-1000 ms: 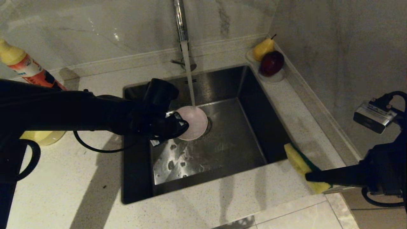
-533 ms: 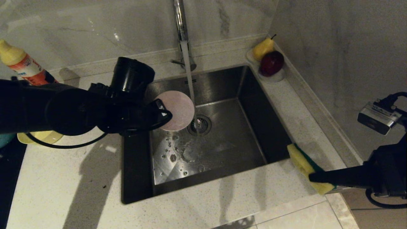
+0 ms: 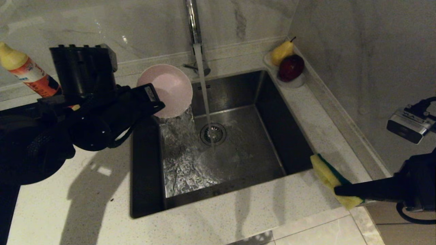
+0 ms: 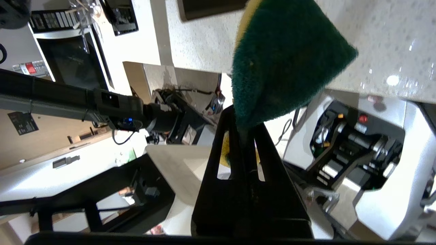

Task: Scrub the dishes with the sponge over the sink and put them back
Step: Wash the bowl

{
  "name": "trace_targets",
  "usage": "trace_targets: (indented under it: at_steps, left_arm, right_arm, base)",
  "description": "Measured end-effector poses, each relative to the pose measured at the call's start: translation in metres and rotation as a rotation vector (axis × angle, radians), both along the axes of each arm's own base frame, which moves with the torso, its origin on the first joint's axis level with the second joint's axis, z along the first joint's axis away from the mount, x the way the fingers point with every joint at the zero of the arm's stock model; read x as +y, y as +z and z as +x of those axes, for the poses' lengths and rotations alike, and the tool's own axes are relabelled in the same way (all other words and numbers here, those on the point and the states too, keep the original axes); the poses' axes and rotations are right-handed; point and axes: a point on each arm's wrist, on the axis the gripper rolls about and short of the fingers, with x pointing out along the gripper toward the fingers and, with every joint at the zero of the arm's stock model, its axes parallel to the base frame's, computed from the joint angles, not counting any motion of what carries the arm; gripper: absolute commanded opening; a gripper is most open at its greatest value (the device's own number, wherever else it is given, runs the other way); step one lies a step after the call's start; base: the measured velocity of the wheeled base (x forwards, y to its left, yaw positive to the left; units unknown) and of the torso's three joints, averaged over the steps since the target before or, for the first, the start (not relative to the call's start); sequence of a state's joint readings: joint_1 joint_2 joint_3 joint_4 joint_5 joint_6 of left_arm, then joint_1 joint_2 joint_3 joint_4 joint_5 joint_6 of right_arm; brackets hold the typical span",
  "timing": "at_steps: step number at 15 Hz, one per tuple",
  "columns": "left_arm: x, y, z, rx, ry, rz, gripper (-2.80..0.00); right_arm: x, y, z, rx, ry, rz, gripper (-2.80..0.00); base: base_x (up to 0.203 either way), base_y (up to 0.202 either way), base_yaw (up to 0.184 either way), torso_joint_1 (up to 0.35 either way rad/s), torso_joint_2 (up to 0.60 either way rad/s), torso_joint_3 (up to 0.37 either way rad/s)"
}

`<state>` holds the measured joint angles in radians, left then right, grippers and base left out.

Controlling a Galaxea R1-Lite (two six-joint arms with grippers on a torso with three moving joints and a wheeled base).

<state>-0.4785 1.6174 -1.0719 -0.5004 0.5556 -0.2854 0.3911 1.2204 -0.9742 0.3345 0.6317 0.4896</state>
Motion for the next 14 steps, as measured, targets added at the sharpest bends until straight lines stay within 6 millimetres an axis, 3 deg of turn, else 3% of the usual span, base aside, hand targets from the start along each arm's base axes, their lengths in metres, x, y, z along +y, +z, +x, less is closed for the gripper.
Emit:
trace_targets:
  at_steps: [7,14]
  left_arm:
    - [0.015,0.018,-0.035,-0.339,-0.11,0.135,-2.8]
    - [0.022,0.005,-0.051,-0.465,-0.134,0.229,-2.8]
  right_arm:
    - [-0.001,0.002,-0.003,0.016,0.002,-0.009,-2.8]
    - [0.002,-0.001,0.001,0.038,0.009,-0.014,-2.8]
  base:
    - [0.0,0.0,0.0,0.0,0.0,0.0]
    - [0.0,0.0,0.0,0.0,0.0,0.0]
